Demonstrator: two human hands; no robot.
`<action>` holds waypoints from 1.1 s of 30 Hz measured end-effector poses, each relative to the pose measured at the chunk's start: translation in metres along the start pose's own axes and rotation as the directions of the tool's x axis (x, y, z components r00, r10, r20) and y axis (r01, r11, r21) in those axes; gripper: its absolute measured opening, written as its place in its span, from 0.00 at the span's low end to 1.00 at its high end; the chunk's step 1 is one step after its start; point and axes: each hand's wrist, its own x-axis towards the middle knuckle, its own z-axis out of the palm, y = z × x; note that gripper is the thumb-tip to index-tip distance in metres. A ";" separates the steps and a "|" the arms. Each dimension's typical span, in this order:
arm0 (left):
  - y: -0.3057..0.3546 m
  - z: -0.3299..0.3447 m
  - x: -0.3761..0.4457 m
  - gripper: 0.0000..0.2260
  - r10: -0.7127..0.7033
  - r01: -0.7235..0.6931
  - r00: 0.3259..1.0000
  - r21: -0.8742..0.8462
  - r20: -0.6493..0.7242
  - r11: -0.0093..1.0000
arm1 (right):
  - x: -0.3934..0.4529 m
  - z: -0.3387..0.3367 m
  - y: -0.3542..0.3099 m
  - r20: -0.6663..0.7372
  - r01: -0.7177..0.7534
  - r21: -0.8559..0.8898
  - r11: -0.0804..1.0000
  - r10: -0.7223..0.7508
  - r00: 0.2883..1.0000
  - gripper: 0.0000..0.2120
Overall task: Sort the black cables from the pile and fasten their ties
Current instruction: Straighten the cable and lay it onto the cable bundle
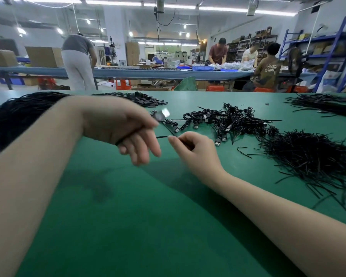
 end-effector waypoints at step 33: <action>0.056 0.059 -0.016 0.15 0.459 -0.537 0.843 -0.480 -0.281 0.693 | 0.007 -0.006 -0.030 0.446 -0.328 0.121 0.937 0.244 0.861 0.13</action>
